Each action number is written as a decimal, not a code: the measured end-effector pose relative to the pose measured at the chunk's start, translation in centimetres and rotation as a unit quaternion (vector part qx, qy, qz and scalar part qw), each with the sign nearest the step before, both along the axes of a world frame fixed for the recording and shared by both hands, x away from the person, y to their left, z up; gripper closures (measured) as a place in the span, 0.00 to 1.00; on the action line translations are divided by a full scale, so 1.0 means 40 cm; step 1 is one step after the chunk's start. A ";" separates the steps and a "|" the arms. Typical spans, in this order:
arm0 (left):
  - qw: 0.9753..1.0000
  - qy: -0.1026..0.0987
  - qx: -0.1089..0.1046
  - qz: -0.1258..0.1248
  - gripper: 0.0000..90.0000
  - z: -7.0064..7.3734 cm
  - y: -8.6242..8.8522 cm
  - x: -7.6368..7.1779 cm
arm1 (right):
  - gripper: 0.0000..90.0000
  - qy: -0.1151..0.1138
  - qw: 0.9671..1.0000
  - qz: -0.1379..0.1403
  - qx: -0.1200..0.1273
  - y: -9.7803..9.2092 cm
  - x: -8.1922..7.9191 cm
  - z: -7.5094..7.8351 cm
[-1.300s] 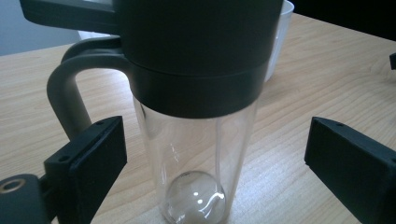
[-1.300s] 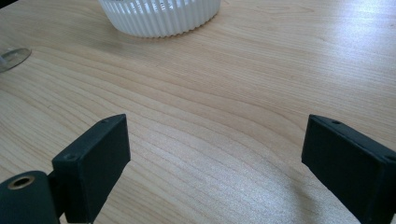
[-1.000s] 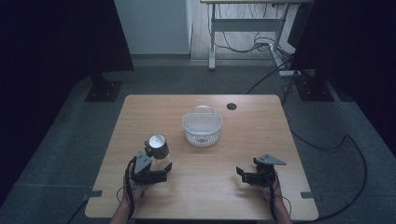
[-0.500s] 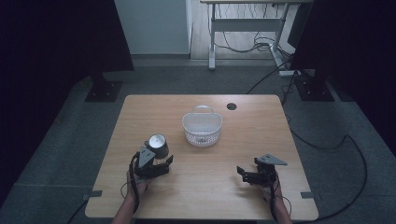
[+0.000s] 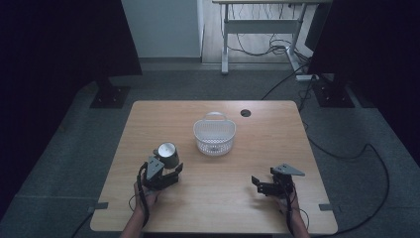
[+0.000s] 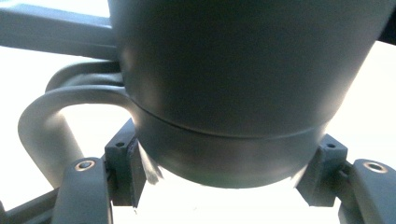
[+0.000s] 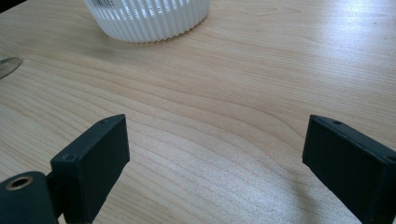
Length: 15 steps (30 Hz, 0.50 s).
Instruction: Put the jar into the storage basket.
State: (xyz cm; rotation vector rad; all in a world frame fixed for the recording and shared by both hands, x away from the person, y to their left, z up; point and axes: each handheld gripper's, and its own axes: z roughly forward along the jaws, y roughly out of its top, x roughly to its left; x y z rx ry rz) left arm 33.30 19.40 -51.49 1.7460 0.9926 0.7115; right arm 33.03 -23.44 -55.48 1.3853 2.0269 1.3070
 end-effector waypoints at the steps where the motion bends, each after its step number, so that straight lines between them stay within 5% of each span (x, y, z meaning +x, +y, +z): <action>1: 1.000 -0.001 0.000 -0.001 0.34 0.000 0.000 0.000 | 0.08 -0.001 1.000 -0.001 0.001 0.000 0.000 0.000; 15: 1.000 -0.003 -0.006 0.010 0.34 0.000 0.000 0.005 | 0.08 0.000 1.000 -0.002 0.001 0.000 0.000 0.000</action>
